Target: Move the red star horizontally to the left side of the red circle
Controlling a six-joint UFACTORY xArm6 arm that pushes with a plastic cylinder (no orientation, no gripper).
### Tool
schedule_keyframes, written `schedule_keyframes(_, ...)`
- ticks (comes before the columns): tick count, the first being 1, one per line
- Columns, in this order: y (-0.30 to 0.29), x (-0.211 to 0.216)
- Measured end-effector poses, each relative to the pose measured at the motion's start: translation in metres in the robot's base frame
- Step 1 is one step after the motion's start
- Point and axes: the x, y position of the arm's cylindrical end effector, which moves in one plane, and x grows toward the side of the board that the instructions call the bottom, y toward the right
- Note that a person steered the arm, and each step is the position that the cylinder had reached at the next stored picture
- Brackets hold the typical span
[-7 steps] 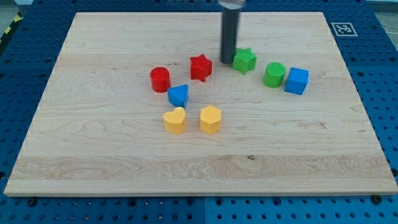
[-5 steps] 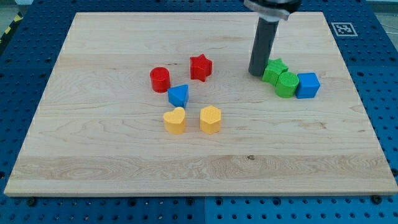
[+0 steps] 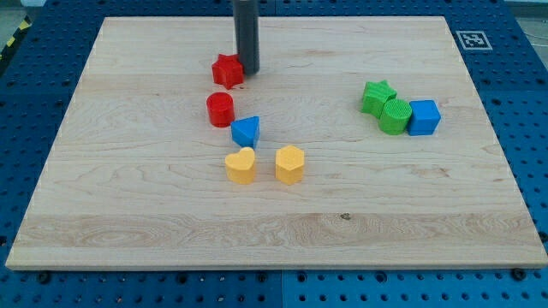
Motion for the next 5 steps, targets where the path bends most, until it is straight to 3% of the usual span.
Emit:
schedule_keyframes(1, -0.045, -0.022)
schedule_keyframes(2, -0.084, -0.009)
schedule_keyframes(3, -0.084, 0.008)
schedule_keyframes(5, -0.041, -0.046)
